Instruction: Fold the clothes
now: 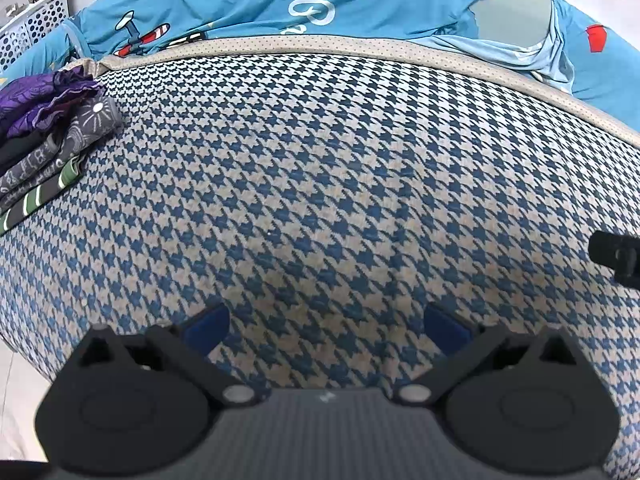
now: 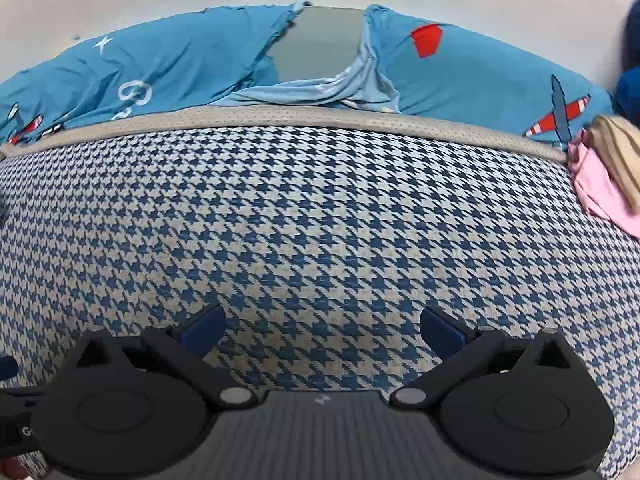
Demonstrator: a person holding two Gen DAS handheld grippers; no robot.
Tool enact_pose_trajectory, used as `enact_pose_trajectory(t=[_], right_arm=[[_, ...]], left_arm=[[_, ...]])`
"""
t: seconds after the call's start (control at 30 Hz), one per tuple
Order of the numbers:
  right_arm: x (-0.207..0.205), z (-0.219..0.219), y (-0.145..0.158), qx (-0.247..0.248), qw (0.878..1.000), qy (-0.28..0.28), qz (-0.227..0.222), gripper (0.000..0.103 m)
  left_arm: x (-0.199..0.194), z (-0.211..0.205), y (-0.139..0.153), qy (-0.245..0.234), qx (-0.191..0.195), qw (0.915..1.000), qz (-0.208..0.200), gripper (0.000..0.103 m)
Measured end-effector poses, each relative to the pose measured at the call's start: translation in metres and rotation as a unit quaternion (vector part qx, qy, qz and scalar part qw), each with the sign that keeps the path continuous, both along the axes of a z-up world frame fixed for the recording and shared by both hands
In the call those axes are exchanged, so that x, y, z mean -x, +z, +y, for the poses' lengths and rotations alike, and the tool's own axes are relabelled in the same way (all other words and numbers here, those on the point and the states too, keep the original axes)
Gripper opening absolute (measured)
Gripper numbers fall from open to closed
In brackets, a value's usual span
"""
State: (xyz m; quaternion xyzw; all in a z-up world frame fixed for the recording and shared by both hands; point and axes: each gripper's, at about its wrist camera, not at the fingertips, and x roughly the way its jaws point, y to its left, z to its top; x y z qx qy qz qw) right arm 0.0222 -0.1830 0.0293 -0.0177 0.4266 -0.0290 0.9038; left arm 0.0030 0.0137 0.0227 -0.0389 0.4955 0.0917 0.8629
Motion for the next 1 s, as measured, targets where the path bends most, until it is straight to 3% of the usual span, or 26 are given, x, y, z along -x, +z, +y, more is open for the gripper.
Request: enact_pose_trajectory(t=[0.27, 1.0], right_arm=[[0.001, -0.015, 0.002, -0.003, 0.999, -0.043, -0.004, 0.103], [0.005, -0.016, 0.005, 0.005, 0.998, -0.061, -0.009, 0.103]], left_arm=[[-0.003, -0.014, 0.003, -0.011, 0.006, 0.9999, -0.002, 0.103], [-0.007, -0.021, 0.004, -0.014, 0.008, 0.9999, 0.005, 0.103]])
